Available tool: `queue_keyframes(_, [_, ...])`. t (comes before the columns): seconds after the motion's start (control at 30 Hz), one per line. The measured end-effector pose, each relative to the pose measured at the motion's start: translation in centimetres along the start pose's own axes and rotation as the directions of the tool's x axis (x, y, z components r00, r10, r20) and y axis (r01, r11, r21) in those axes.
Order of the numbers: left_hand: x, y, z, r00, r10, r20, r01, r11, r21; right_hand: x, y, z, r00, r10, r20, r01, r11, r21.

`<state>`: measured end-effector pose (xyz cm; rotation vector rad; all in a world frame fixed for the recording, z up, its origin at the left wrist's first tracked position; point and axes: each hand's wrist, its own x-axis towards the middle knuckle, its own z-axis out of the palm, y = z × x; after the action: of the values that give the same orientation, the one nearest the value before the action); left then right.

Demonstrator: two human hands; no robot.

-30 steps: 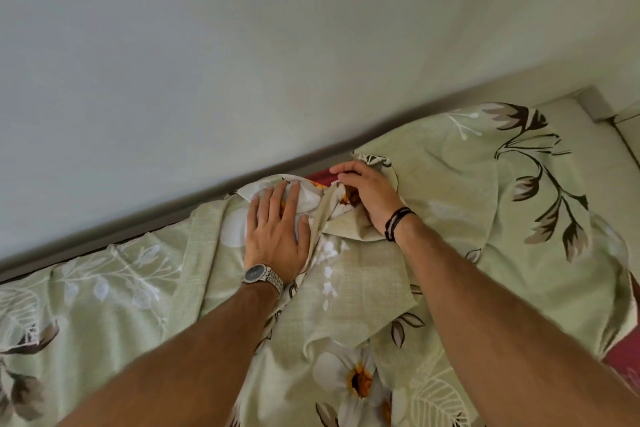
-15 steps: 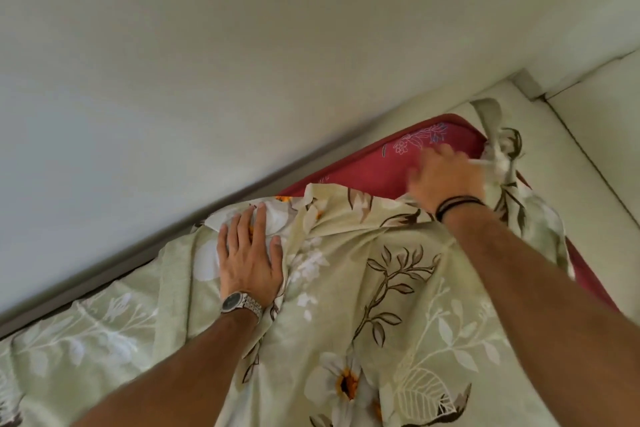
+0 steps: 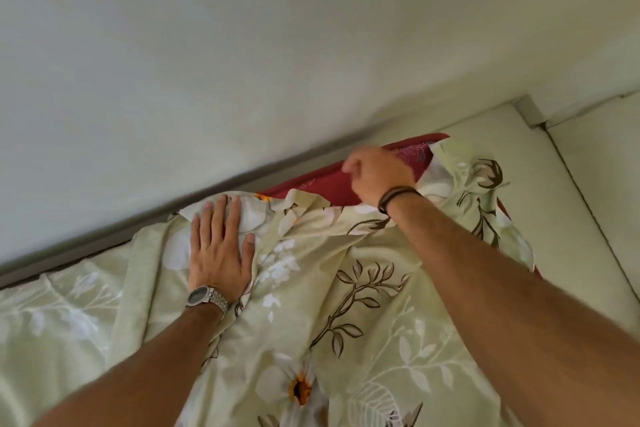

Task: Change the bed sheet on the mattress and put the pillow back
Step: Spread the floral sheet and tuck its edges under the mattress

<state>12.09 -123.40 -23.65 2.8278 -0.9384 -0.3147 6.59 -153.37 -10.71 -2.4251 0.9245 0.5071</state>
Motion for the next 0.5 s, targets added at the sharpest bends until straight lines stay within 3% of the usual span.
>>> queue_keyframes(0.07, [0.0, 0.3, 0.2, 1.000, 0.002, -0.029, -0.003, 1.000, -0.009, 1.4, -2.3, 0.5, 0.900, -0.071, 0.431, 0.065, 0.997, 0.029])
queue_keyframes(0.13, [0.4, 0.2, 0.6, 0.999, -0.001, -0.049, 0.002, 1.000, 0.015, 1.4, -3.2, 2.8, 0.774, -0.106, 0.625, 0.157, 0.987, -0.027])
queue_keyframes(0.23, [-0.6, -0.2, 1.1, 0.998, -0.052, -0.045, 0.055, 0.997, 0.060, 1.0, -1.5, 7.0, 0.802, -0.140, 0.580, 0.193, 0.981, -0.030])
queue_keyframes(0.37, [0.0, -0.3, 0.6, 0.996, -0.071, -0.049, 0.075, 0.993, 0.087, 2.7, 0.0, 6.6, 0.822, -0.197, 0.535, 0.040, 0.956, 0.291])
queue_keyframes(0.43, [1.0, 0.9, 0.7, 0.962, -0.261, -0.080, 0.265, 0.963, 0.050, 3.3, -0.2, 6.0, 0.860, -0.183, 0.477, 0.017, 0.944, 0.331])
queue_keyframes(0.5, [2.3, 2.8, 0.9, 0.859, -0.495, -0.130, 0.496, 0.868, -0.022, 4.0, -0.3, 6.0, 0.912, -0.138, 0.386, 0.004, 0.945, 0.328])
